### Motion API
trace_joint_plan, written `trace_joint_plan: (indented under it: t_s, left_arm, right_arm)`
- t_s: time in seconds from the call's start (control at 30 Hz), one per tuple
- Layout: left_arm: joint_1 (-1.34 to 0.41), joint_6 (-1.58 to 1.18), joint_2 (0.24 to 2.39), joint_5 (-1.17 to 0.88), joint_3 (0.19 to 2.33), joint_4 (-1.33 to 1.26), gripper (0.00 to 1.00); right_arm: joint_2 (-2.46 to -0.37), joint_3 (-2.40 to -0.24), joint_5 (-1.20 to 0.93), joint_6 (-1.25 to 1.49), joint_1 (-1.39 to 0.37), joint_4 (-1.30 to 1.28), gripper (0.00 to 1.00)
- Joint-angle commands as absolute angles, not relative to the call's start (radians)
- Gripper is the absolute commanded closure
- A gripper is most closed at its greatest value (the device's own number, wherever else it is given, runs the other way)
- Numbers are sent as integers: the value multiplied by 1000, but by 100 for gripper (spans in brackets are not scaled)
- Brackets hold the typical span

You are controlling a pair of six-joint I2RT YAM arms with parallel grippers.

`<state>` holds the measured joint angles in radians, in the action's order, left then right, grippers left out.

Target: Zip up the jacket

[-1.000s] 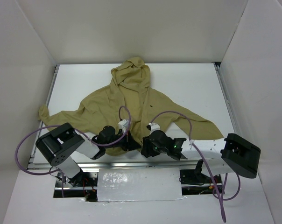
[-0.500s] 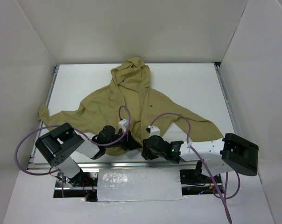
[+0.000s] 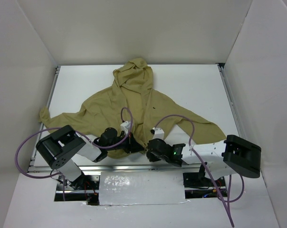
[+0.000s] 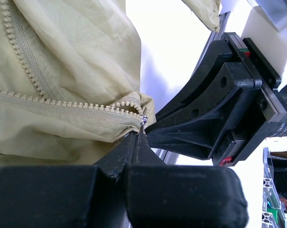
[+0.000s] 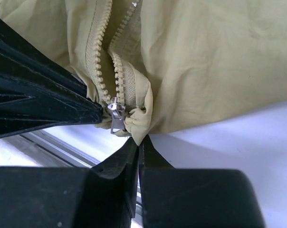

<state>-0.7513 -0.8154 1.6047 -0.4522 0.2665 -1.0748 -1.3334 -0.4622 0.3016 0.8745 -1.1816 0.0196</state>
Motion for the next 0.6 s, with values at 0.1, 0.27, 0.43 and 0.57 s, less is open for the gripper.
trace_joint_plan:
  t_s: [0.1,0.27,0.43,0.57]
  left_arm:
    - [-749,-804,1611,-483,288,-1160,100]
    - [-749,-802,1605,-494,285,-1172,100]
    - [-749,-810,1601,-511,272,-1216,100]
    - [-747,-821,1605,-520,265,-1247,100]
  right_arm:
    - [-1240,-462,292,929,-1201,-35,100]
    - [-1106,-394,164,1014,-1200,74,100]
    - [-1072,-413,97,1051,-1195,78,100]
    - [-1117,-439,45,1058,-1170,66,100]
